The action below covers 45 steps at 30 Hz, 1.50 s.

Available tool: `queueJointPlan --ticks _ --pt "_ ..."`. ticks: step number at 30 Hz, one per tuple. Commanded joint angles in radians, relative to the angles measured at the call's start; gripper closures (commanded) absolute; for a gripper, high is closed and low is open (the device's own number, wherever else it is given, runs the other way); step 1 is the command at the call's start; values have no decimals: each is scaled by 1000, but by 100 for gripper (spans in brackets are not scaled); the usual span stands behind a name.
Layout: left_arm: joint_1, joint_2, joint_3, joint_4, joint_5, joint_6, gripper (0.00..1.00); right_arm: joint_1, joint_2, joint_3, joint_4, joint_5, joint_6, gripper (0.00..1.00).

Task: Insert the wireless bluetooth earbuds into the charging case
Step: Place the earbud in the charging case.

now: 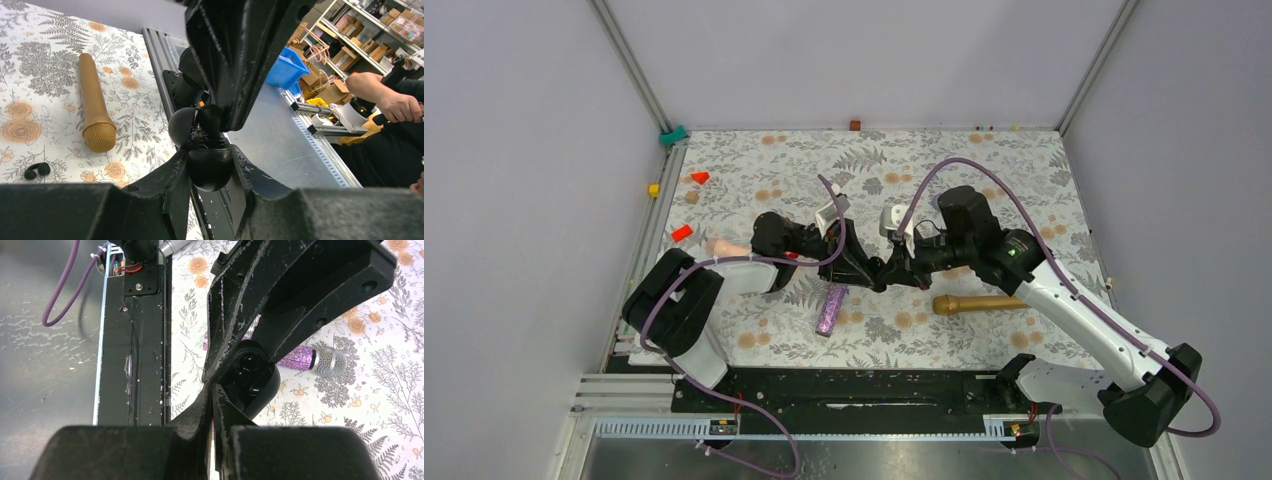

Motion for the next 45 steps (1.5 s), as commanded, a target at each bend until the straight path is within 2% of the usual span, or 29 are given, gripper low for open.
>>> queueJointPlan --ticks 1,4,7,9,16,19,22,27,34,40,45 --pt "0 34 40 56 -31 -18 96 -18 -52 18 41 11 20 95" --pt "3 47 43 54 -43 -20 96 -20 -78 26 39 -5 32 94" --pt "13 50 46 30 -57 -7 96 -21 -85 26 37 45 27 93" --pt "19 50 45 2 -73 9 96 -22 -67 21 37 97 17 94" --pt "34 61 34 -45 -99 38 96 -29 16 45 7 135 18 93" --pt "46 71 33 -12 -104 15 96 -30 7 54 -11 186 2 86" --pt "54 84 33 39 -104 -24 96 -29 -4 53 -20 222 -2 75" --pt "57 87 31 40 -105 -21 97 -29 -9 51 -21 226 4 66" --pt "61 78 29 40 -108 -17 97 -28 -9 59 -31 243 15 63" --pt "63 74 29 41 -110 -15 97 -28 7 59 -34 253 14 54" --pt "65 71 29 41 -110 -17 97 -24 15 56 -20 289 20 52"
